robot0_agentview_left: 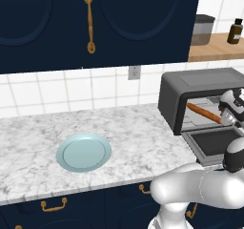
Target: Pick up the kebab skewer and baguette bread, and place them inside the toaster oven. Close the toaster oven door and start by setting the timer.
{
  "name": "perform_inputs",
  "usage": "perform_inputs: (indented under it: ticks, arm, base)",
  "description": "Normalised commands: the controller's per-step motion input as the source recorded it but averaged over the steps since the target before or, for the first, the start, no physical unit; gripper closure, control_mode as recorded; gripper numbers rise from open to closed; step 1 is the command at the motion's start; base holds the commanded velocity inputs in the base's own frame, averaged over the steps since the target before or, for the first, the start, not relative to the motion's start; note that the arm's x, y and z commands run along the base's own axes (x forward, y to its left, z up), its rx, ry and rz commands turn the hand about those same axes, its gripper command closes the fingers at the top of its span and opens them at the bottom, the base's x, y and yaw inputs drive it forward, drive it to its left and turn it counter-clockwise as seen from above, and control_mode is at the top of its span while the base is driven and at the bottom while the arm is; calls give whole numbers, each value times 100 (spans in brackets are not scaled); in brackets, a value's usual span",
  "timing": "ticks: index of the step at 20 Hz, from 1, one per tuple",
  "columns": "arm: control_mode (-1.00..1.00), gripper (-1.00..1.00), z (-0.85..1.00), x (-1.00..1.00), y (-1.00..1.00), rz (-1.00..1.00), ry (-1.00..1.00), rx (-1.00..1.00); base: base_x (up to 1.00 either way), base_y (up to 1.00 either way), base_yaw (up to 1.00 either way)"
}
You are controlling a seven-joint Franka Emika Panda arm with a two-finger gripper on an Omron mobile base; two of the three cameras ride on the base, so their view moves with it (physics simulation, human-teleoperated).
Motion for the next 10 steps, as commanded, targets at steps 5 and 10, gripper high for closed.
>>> perform_inputs:
  ticks: [5, 10]
  arm:
    - [-100, 100, 0, 19, -6, 0, 5, 0]
    - [-100, 100, 0, 7, -24, 0, 6, 3]
  base:
    - [0, 0, 0]
    - [0, 0, 0]
